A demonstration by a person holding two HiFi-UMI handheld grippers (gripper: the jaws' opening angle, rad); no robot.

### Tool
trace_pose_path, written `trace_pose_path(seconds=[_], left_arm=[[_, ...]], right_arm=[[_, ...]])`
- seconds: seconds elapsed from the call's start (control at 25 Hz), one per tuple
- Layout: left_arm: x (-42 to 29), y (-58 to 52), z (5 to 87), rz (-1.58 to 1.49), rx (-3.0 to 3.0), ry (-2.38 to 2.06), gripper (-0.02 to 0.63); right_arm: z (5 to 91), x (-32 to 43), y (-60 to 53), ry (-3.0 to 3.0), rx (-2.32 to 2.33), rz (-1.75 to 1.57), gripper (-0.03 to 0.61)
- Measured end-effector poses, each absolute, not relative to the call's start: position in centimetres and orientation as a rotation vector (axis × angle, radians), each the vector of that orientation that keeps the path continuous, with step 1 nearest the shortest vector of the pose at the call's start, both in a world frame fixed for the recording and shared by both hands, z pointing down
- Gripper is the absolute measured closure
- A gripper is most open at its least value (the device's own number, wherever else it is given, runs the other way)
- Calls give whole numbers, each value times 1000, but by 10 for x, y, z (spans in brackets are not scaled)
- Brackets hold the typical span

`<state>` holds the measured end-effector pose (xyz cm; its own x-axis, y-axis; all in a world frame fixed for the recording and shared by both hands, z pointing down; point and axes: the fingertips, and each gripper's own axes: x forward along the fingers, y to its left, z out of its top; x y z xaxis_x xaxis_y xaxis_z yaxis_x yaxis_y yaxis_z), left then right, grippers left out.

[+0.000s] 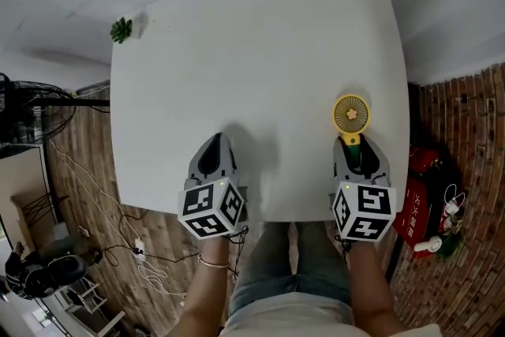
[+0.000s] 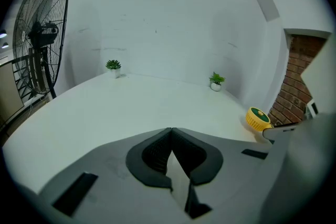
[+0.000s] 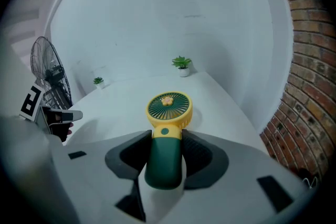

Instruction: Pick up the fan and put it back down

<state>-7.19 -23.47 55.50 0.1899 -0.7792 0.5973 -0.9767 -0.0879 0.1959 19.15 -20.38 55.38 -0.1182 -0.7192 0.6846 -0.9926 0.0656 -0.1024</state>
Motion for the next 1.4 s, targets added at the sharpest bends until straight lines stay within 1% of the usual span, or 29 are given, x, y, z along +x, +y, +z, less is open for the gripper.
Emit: trace_pose_path(seconds=[1.4], left_arm=[[-93,-222,562,448,1852,-1670,602]], right_arm=[[575,182,-196,-1793,1619,876,396]])
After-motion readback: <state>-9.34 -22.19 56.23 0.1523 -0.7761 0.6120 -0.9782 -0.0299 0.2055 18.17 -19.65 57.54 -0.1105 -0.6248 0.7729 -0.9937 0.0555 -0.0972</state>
